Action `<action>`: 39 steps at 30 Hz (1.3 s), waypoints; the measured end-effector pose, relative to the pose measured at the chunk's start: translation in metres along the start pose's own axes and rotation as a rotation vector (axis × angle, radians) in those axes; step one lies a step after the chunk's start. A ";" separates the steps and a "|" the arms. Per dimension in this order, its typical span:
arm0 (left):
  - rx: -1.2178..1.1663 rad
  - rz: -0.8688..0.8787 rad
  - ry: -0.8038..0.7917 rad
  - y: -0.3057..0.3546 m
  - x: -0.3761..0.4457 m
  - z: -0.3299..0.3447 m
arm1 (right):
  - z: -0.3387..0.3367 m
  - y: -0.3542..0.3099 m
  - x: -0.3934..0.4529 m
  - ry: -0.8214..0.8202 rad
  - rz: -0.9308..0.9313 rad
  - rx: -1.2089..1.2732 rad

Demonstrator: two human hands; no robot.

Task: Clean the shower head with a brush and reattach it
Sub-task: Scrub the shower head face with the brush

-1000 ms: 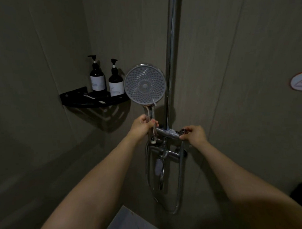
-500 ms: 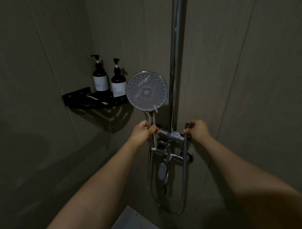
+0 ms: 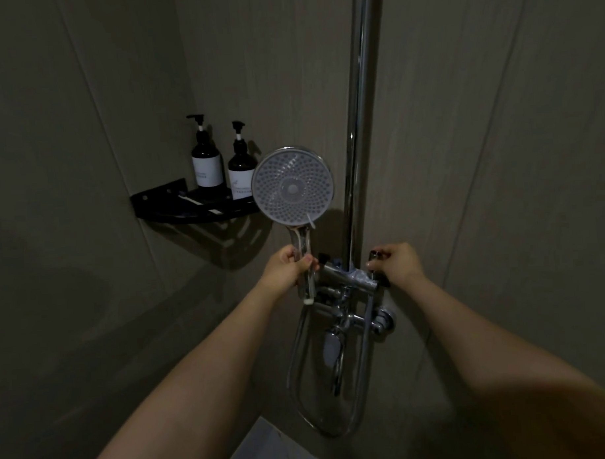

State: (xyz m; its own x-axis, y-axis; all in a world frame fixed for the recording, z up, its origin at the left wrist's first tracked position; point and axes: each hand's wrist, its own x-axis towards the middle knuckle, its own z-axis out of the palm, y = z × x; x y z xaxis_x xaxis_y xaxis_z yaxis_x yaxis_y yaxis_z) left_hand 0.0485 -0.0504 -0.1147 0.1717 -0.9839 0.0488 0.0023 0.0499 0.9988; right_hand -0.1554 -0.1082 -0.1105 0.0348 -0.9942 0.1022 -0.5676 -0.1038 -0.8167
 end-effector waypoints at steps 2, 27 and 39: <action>0.009 0.006 -0.006 -0.001 0.000 -0.001 | 0.004 0.006 -0.003 -0.002 0.021 0.009; 0.065 -0.010 -0.006 -0.004 -0.008 -0.006 | -0.005 -0.027 0.002 -0.214 -0.048 -0.609; 0.075 -0.020 0.034 -0.006 -0.006 -0.015 | 0.002 -0.010 -0.006 -0.234 -0.105 -0.597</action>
State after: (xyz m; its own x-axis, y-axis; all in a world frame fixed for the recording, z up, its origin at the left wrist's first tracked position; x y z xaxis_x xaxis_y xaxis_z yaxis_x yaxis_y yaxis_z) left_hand 0.0619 -0.0426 -0.1212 0.2054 -0.9782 0.0296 -0.0676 0.0160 0.9976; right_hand -0.1482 -0.1017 -0.1046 0.2547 -0.9669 -0.0170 -0.9088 -0.2334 -0.3458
